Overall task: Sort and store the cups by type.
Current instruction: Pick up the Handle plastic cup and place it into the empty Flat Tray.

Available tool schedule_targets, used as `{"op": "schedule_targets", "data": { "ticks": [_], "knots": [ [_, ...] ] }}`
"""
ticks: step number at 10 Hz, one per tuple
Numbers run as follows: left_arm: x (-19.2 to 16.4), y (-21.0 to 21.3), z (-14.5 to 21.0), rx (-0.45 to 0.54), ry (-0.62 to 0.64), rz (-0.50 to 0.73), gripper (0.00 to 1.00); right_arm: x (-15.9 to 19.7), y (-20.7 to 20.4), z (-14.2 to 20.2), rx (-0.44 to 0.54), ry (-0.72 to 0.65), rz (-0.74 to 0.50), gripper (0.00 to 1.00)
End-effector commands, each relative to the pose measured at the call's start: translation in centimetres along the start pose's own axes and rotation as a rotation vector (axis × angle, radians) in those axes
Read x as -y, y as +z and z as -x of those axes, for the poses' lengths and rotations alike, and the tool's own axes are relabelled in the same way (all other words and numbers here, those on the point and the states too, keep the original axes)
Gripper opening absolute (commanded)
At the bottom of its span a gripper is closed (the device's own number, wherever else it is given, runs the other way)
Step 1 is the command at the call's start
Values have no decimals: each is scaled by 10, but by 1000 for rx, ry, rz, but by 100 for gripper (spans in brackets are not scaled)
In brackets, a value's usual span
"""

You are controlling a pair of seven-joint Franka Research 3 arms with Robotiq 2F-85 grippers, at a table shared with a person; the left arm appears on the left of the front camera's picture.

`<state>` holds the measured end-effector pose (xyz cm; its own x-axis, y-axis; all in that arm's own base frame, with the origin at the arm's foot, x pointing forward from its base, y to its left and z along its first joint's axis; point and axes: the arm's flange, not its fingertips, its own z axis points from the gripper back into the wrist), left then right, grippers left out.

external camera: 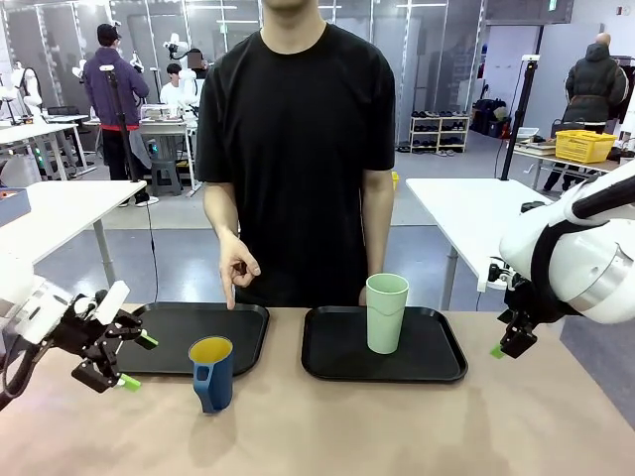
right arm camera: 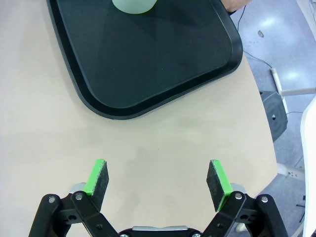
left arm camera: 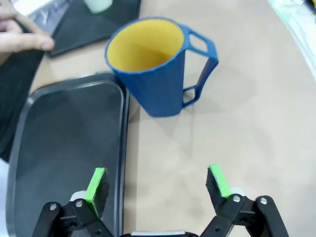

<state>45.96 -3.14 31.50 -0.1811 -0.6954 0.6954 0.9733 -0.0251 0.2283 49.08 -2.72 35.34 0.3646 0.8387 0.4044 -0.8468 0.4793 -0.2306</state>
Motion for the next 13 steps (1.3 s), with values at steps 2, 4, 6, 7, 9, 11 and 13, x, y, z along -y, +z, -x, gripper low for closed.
{"op": "schedule_targets", "data": {
  "ticks": [2,4,6,7,9,11,13],
  "knots": [
    [-3,-6,22,221,-3,12,100,3,0,-1,16,-2,-7,100],
    [-4,-12,33,346,-7,13,100,3,0,-1,16,-2,-7,100],
    [-5,-16,37,425,15,33,100,3,0,-1,16,-2,-7,100],
    [-5,-19,39,438,30,36,100,3,0,-1,16,-2,-7,100],
    [-5,-7,23,392,47,55,100,3,0,-1,16,-2,-7,100],
    [-5,-7,23,392,47,55,100,3,0,-1,16,-2,-7,100],
    [-6,-12,27,401,63,59,100,3,0,-1,16,-2,-7,100]
  ]
}}
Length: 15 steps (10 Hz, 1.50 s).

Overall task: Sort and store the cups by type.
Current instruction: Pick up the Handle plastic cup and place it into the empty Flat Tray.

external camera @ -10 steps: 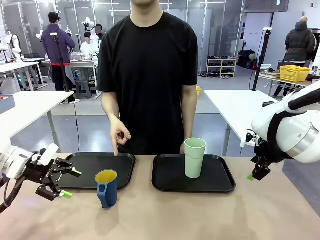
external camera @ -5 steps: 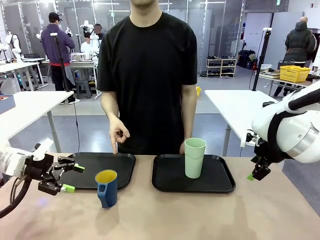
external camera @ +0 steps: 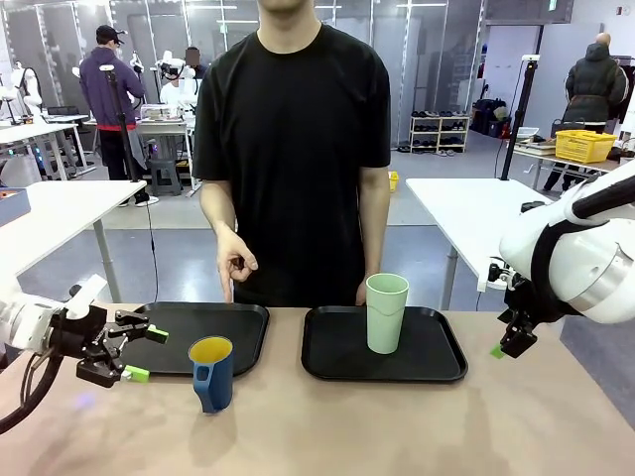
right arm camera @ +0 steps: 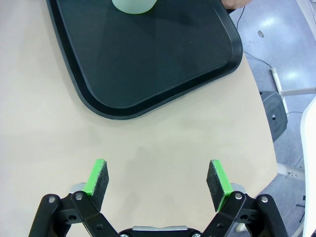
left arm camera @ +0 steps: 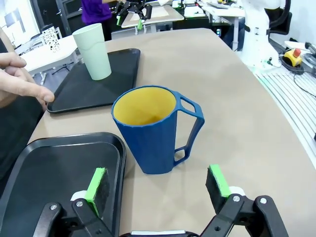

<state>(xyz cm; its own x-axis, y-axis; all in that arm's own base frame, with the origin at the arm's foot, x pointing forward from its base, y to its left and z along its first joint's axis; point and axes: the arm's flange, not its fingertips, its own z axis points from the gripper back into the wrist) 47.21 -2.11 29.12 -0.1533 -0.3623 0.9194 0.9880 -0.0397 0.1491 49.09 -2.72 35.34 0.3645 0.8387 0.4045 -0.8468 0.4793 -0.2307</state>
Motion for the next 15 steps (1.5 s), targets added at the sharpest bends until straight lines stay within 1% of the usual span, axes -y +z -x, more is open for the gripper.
{"op": "schedule_targets", "data": {
  "ticks": [1,3,8,15],
  "knots": [
    [-10,-9,6,23,26,32,100,3,0,-1,16,-2,-7,100],
    [-19,-20,11,40,45,67,100,3,0,-1,16,-2,-7,100],
    [-30,-44,17,69,93,106,100,3,0,-1,16,-2,-7,100],
    [-40,-82,15,70,99,143,100,3,0,-1,16,-2,-7,100]
  ]
}}
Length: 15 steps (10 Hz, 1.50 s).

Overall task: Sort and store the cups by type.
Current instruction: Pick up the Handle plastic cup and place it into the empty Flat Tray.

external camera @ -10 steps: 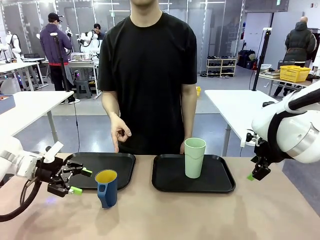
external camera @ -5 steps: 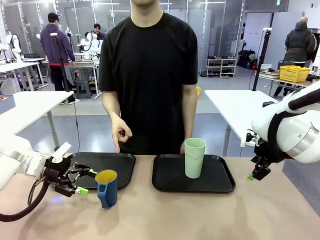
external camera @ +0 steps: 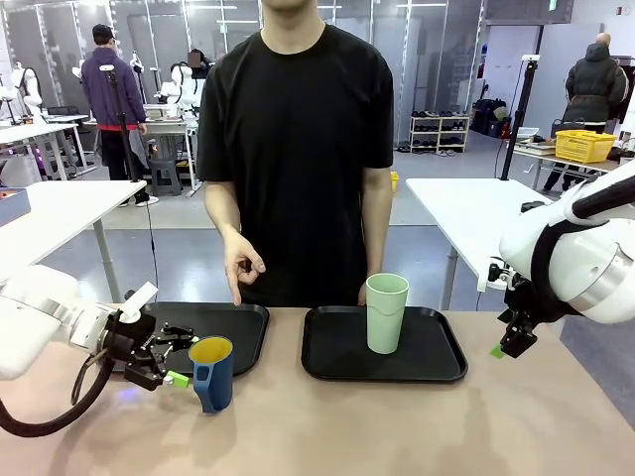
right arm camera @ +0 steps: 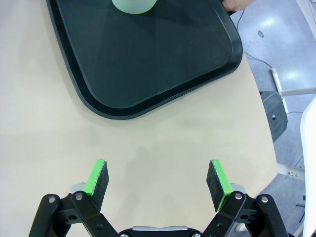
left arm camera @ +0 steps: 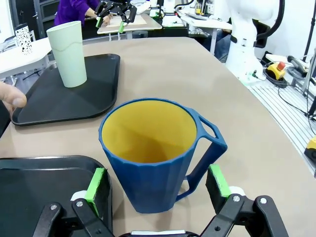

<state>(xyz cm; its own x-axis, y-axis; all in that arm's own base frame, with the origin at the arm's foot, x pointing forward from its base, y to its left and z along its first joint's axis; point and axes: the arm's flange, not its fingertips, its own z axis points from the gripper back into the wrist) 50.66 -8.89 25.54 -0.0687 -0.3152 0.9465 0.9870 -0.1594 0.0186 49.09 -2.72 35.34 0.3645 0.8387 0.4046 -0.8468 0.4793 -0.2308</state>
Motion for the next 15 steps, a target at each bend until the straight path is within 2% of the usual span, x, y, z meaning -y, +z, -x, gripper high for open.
{"op": "schedule_targets", "data": {
  "ticks": [1,9,15],
  "knots": [
    [-12,-6,1,11,20,-9,100,3,0,-1,16,-2,-7,100],
    [-21,-34,6,31,42,38,100,3,0,-1,16,-2,-7,100],
    [-21,-48,16,87,-2,54,100,3,0,-1,16,-2,-7,100]
  ]
}}
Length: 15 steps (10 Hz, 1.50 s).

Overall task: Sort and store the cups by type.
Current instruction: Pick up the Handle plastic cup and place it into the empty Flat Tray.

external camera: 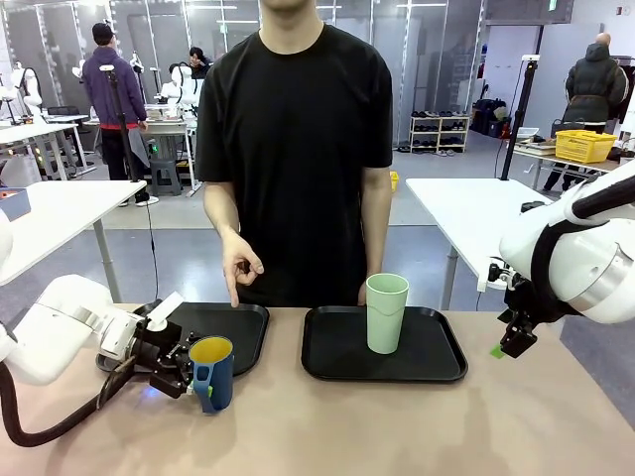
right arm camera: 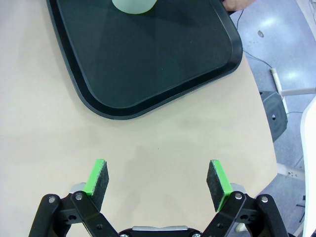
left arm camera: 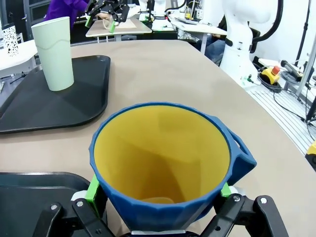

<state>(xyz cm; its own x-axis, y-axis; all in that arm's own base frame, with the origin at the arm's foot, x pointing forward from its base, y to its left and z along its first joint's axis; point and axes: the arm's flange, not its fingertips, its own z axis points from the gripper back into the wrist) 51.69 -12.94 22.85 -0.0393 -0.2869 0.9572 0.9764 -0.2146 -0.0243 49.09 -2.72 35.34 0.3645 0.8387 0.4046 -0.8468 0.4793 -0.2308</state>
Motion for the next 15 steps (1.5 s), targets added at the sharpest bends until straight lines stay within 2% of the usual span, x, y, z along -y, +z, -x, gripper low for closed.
{"op": "schedule_targets", "data": {
  "ticks": [1,2,3,4,5,6,7,8,12,15],
  "knots": [
    [-5,-4,4,51,-37,-18,100,3,0,-1,16,-2,-7,100],
    [-6,-5,5,76,-68,-9,84,3,0,-1,16,-2,-7,100],
    [-6,-8,6,73,-63,7,80,3,0,-1,16,-2,-7,100],
    [-6,-10,8,64,-57,20,64,3,0,-1,16,-2,-7,100],
    [-7,-10,6,73,-58,18,60,3,0,-1,16,-2,-7,100],
    [-7,-9,5,58,-55,33,44,3,0,-1,16,-2,-7,100],
    [-5,-7,1,44,-60,18,40,3,0,-1,16,-2,-7,100],
    [2,-1,-5,34,-73,5,40,3,0,-1,16,-2,-7,100],
    [31,55,-54,154,-126,-57,40,3,0,-1,16,-2,-7,100],
    [36,93,-77,154,-98,-111,40,3,0,-1,16,-2,-7,100]
  ]
}}
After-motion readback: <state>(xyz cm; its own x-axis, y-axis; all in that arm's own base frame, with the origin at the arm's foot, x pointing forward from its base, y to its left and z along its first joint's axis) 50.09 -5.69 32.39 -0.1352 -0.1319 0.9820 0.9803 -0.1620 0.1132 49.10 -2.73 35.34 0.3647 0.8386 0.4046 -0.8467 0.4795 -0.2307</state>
